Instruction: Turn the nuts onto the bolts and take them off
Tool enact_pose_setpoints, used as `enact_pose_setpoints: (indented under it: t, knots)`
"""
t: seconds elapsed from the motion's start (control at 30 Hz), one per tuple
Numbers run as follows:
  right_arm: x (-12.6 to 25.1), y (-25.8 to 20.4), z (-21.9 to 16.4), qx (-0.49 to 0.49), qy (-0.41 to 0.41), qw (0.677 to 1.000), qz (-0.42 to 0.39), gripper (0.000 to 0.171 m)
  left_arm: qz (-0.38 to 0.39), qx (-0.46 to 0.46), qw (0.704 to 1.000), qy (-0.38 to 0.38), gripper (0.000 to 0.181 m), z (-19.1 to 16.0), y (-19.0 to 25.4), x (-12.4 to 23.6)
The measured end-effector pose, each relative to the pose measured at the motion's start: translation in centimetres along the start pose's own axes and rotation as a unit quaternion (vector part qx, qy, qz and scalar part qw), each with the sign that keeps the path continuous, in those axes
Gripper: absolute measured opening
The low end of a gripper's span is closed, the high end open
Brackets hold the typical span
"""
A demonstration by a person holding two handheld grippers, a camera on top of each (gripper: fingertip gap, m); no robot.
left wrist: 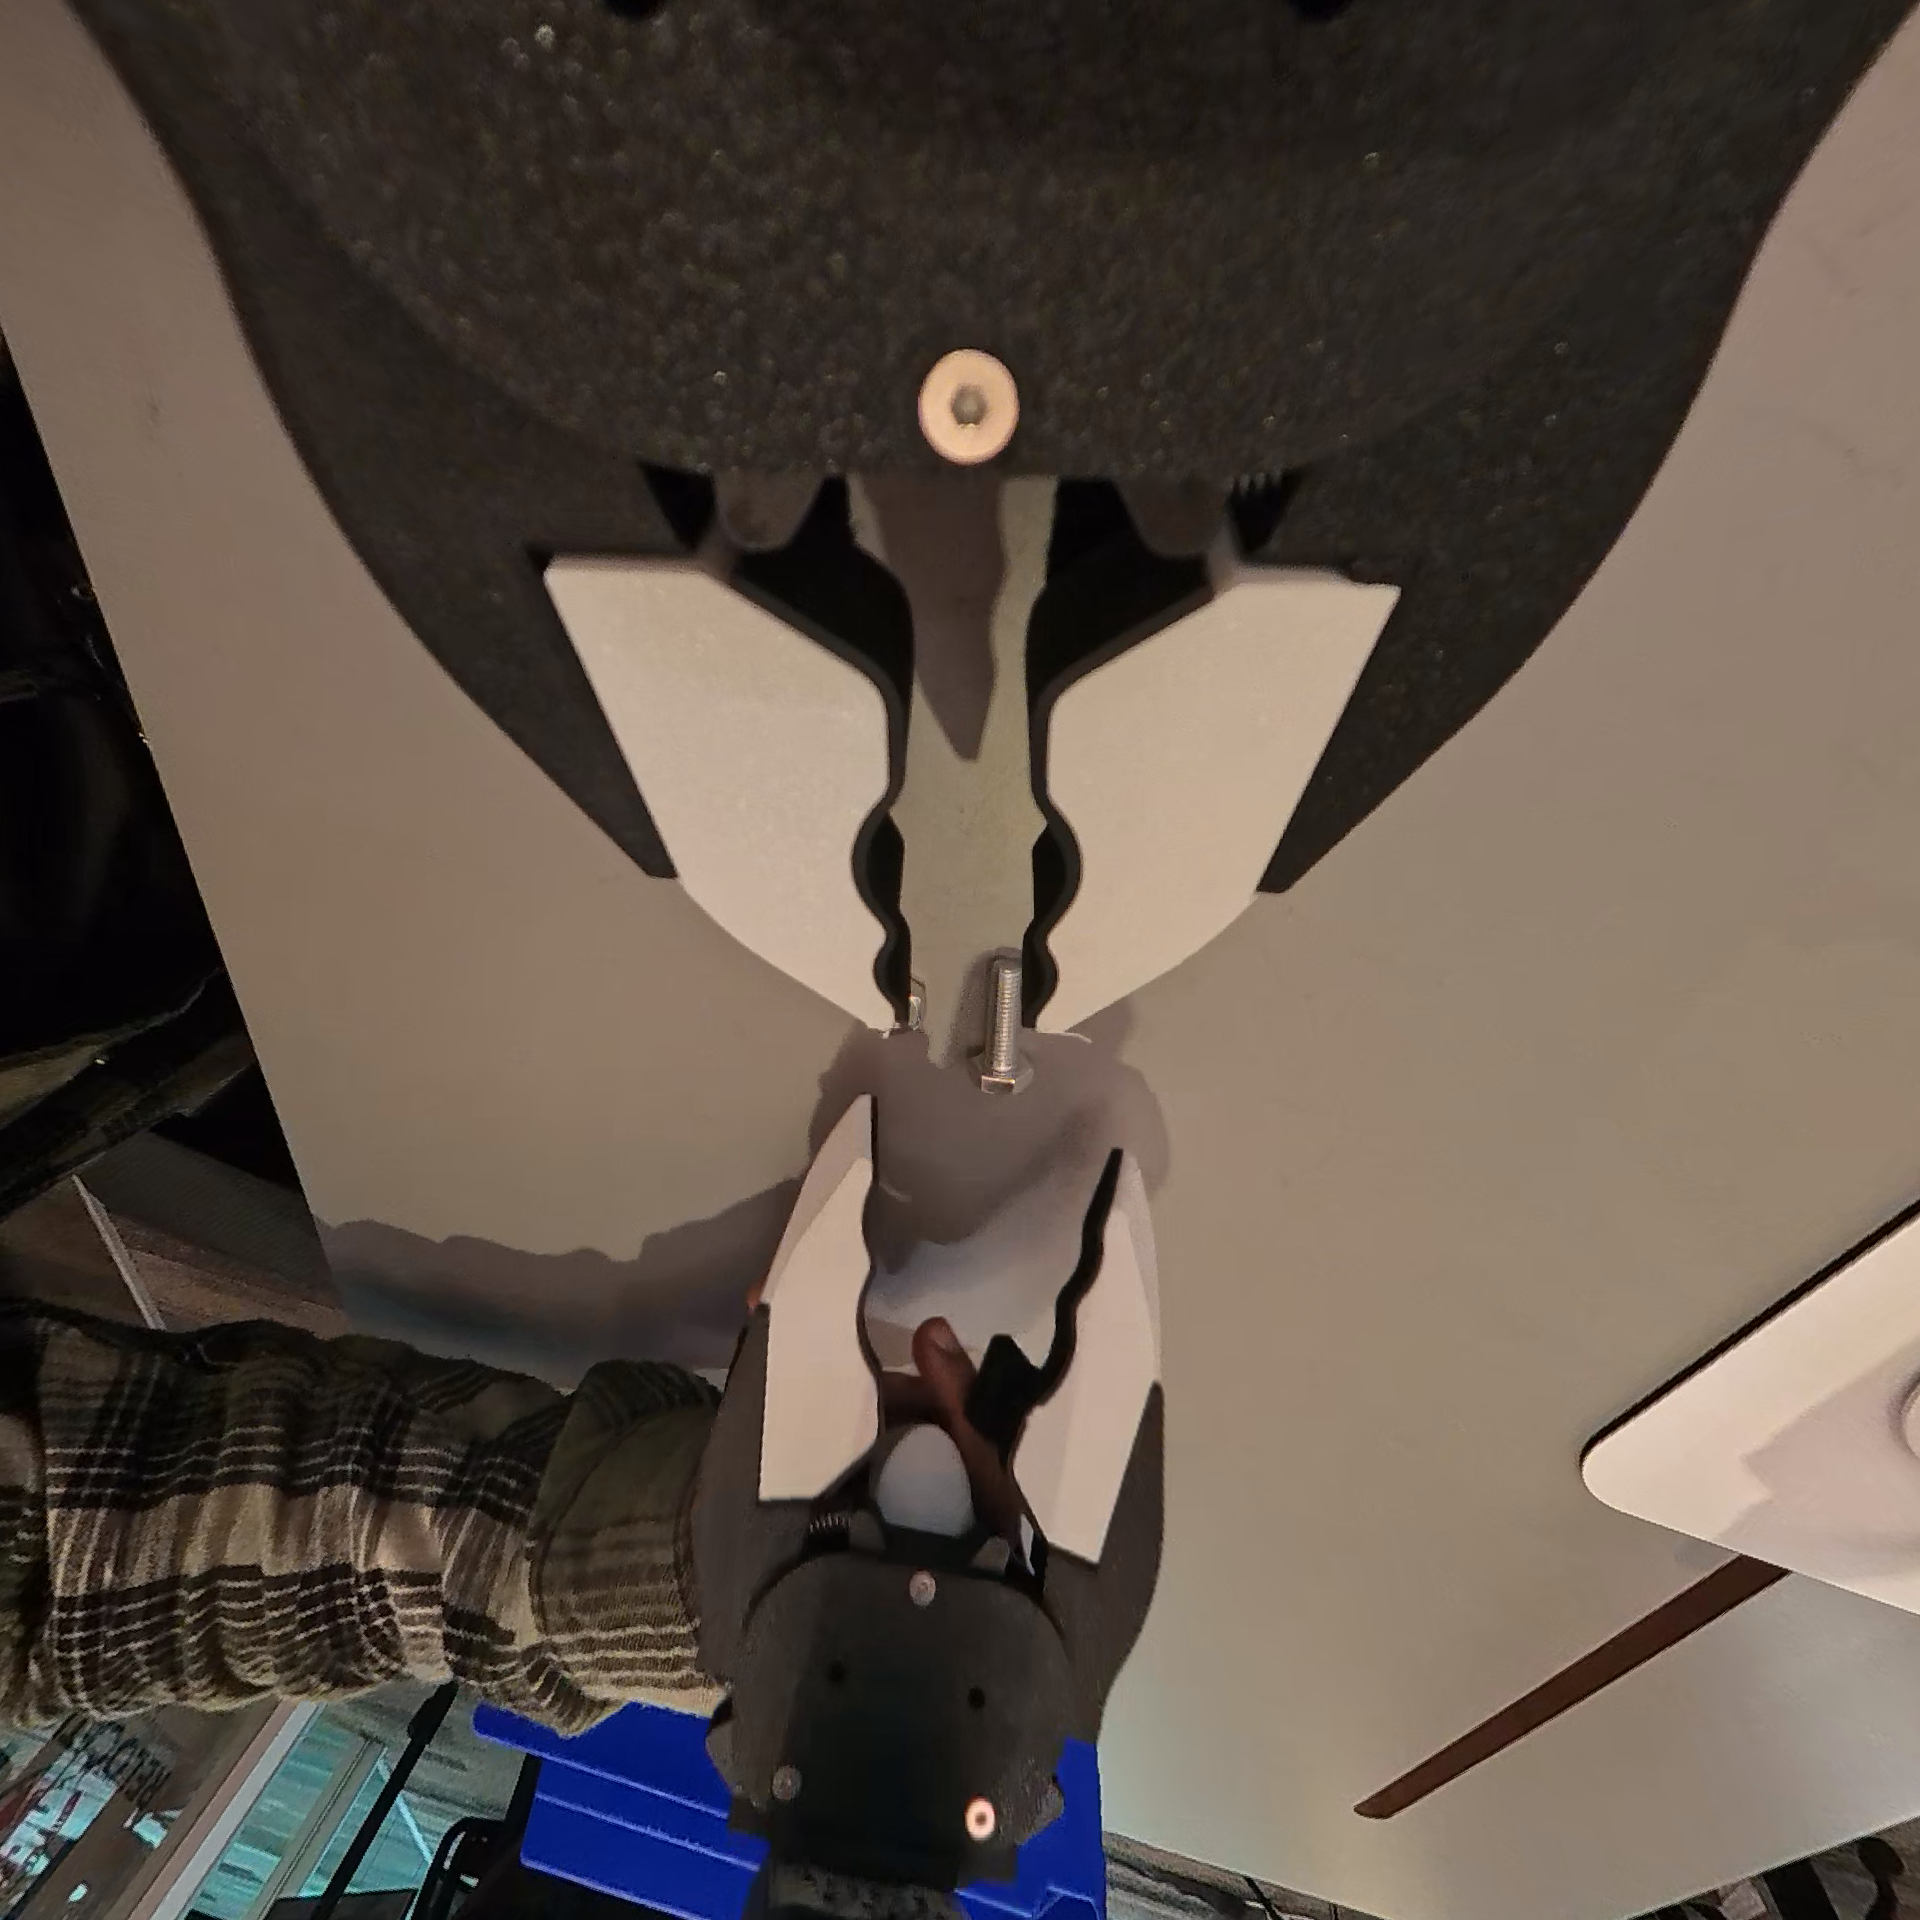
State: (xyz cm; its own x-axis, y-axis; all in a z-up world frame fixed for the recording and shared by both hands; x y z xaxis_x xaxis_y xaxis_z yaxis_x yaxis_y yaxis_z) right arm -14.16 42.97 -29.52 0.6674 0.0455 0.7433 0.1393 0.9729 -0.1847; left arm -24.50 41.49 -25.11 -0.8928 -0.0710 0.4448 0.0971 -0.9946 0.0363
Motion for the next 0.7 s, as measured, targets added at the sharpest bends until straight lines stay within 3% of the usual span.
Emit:
enact_pose_setpoints:
  t: [0.1,0.37,0.7]
  knots:
    - [-0.5,0.2,-0.2,0.026,-0.015,0.999,-0.024,0.070,0.001,-0.001,1.000,0.001,0.020,0.0,0.0,0.1]
    - [0.0,0.2,0.0,0.064,0.004,0.997,-0.032,0.034,0.002,-0.001,1.000,0.001,0.020,0.1,0.0,0.1]
    - [-1.7,0.1,-0.8,0.062,-0.017,0.998,-0.005,0.030,0.002,0.000,1.000,-0.004,0.021,-0.1,-0.1,0.0]
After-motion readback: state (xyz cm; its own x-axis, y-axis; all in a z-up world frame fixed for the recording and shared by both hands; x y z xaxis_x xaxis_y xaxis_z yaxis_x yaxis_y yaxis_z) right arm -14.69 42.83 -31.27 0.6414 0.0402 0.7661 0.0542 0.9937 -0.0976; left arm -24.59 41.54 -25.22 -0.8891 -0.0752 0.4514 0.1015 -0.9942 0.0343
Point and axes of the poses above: each gripper's, where its closed fingertips meet, x back along the fingers, z out of its top, y = z × x across the jaws, the point moved 3 cm from there along x, back along the fingers, and after that the axes turned 9 degrees about -x, right-handed, at the moved point
